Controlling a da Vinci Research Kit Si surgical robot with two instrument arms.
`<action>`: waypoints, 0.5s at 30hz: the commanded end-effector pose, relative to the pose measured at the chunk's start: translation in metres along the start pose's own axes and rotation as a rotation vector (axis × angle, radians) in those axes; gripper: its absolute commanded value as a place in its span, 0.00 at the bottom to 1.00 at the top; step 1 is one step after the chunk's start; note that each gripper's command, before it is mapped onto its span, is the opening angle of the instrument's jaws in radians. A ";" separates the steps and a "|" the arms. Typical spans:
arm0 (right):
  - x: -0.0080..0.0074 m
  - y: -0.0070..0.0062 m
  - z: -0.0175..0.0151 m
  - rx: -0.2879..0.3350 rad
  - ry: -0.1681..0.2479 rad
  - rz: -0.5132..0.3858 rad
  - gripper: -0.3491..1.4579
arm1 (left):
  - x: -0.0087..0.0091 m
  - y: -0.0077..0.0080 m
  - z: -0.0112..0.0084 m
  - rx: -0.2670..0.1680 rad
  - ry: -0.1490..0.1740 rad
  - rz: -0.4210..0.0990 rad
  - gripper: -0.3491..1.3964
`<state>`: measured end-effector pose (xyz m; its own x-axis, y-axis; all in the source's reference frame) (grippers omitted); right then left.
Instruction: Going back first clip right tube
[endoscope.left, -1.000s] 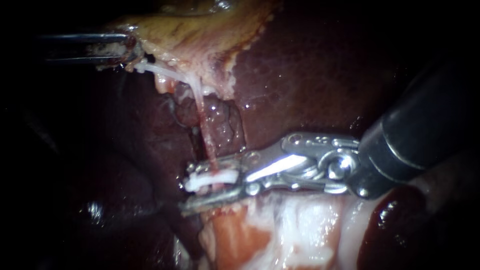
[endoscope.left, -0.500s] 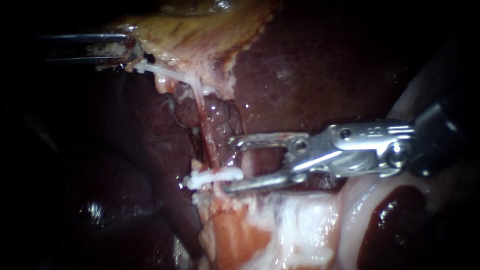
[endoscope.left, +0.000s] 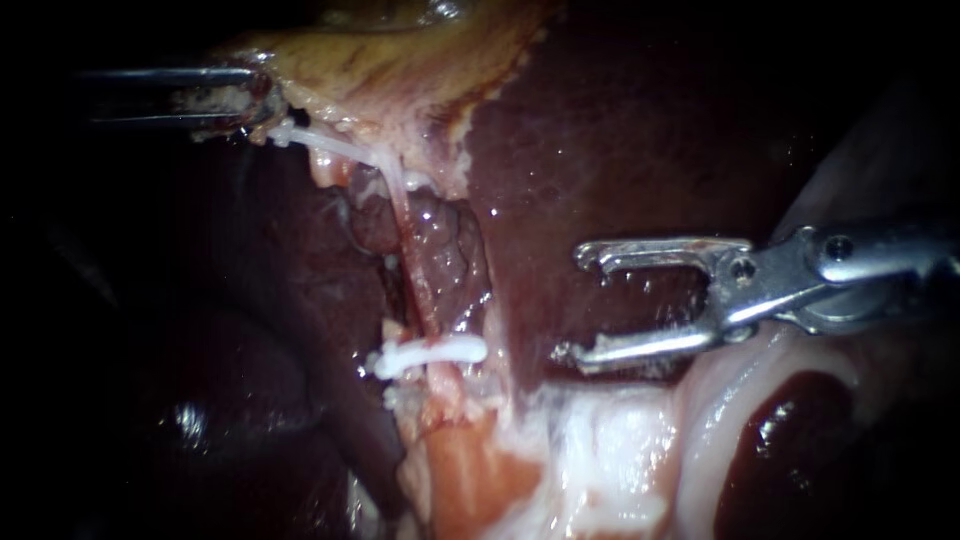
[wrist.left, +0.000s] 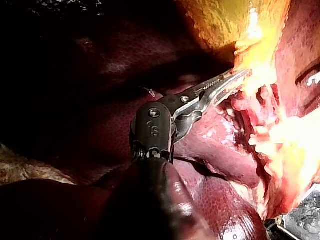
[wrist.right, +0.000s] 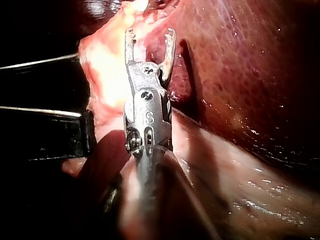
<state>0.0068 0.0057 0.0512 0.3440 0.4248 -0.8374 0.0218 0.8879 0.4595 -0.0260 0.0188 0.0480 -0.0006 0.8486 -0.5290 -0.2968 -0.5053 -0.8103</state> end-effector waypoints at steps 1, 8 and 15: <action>0.0000 0.0000 0.0000 0.000 0.000 -0.001 0.47 | 0.0000 0.0000 0.0001 0.001 0.000 0.000 0.00; 0.0000 -0.0002 -0.0002 0.002 0.000 -0.002 0.47 | -0.0006 -0.0004 0.0009 0.005 0.002 0.004 0.00; 0.0000 -0.0002 -0.0002 0.002 0.000 -0.002 0.47 | -0.0018 -0.0012 0.0030 0.008 0.006 0.011 0.00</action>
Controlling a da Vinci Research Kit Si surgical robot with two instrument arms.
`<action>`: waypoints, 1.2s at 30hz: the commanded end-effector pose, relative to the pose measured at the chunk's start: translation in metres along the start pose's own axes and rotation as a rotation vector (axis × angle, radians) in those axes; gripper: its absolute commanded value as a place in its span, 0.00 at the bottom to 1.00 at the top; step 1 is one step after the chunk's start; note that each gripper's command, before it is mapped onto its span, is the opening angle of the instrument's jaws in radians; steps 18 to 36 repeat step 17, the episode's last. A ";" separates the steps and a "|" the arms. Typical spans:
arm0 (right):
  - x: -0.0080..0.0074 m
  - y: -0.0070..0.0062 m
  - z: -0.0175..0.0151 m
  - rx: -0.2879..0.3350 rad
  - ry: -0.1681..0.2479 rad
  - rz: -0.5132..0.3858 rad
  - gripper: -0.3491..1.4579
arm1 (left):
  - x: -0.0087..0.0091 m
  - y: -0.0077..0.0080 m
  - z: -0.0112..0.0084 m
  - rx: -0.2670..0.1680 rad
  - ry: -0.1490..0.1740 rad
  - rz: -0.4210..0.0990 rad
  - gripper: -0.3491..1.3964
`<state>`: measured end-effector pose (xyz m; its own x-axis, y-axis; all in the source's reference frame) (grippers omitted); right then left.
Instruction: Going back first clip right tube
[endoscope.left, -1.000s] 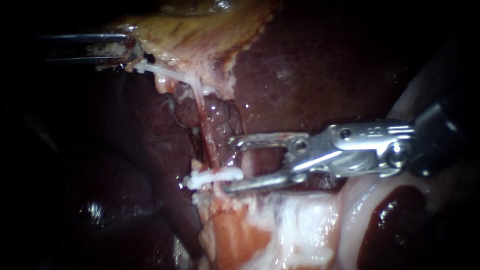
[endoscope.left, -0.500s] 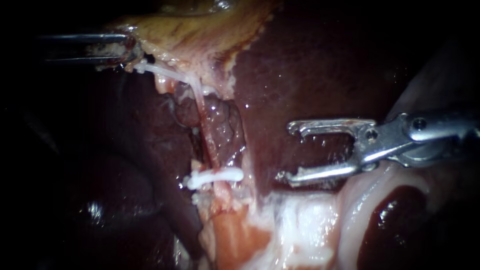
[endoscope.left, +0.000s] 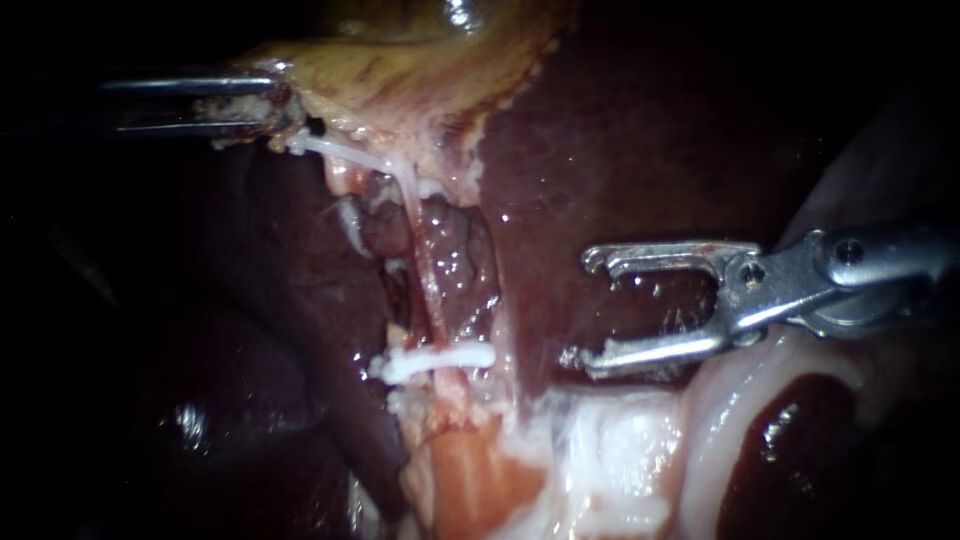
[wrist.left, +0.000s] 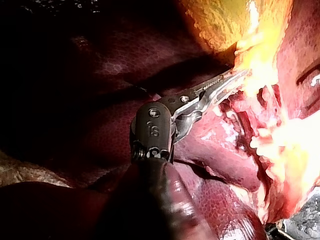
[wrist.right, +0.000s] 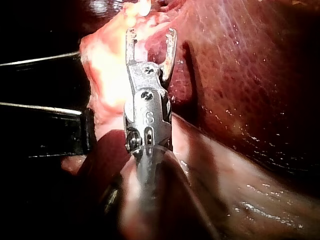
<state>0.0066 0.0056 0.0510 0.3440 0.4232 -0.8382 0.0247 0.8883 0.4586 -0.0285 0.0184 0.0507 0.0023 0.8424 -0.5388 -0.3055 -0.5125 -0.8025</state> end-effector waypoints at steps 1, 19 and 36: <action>0.0000 0.0000 0.0000 0.000 0.000 0.000 0.47 | -0.0001 0.0000 0.0003 -0.002 -0.001 0.002 0.00; 0.0000 0.0000 0.0000 0.000 0.000 0.000 0.47 | -0.0012 0.0001 0.0020 -0.010 -0.002 0.002 0.00; 0.0000 0.0000 0.0000 0.000 0.000 0.000 0.47 | -0.0012 0.0001 0.0020 -0.010 -0.002 0.002 0.00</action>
